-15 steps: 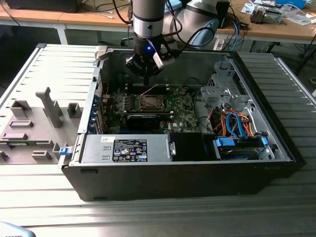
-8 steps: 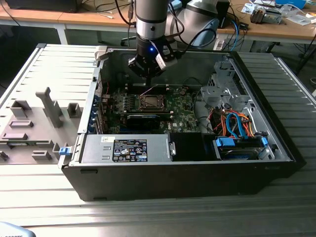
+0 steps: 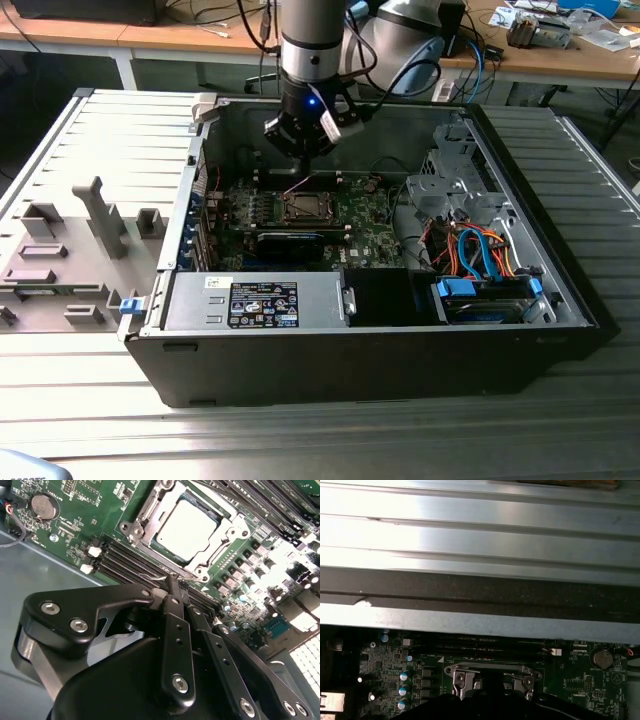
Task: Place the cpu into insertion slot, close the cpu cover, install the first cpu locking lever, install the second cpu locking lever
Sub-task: 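Install the first cpu locking lever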
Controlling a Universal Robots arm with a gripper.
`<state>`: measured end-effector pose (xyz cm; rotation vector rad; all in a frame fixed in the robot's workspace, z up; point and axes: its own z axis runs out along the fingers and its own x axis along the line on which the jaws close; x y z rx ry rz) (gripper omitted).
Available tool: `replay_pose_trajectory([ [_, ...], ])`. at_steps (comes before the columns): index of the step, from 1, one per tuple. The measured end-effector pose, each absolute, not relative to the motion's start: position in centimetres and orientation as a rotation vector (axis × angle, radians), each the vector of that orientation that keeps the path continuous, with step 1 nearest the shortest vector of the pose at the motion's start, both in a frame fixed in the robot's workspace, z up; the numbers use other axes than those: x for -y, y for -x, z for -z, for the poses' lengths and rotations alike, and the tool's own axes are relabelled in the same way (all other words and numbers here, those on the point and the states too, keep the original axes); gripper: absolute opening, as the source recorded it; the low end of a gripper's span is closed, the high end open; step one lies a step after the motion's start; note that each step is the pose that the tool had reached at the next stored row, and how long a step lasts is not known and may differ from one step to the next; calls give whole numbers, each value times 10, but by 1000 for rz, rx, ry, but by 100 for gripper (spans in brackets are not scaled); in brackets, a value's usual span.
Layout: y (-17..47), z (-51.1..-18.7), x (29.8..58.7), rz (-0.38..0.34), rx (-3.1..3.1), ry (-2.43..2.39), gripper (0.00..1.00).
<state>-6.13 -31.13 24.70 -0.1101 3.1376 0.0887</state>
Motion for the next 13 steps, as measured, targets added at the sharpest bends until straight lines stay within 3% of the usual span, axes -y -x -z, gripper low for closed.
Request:
replay_pose_trajectory([
  [13, 51, -242, 311, -89, -3141, 112, 11],
])
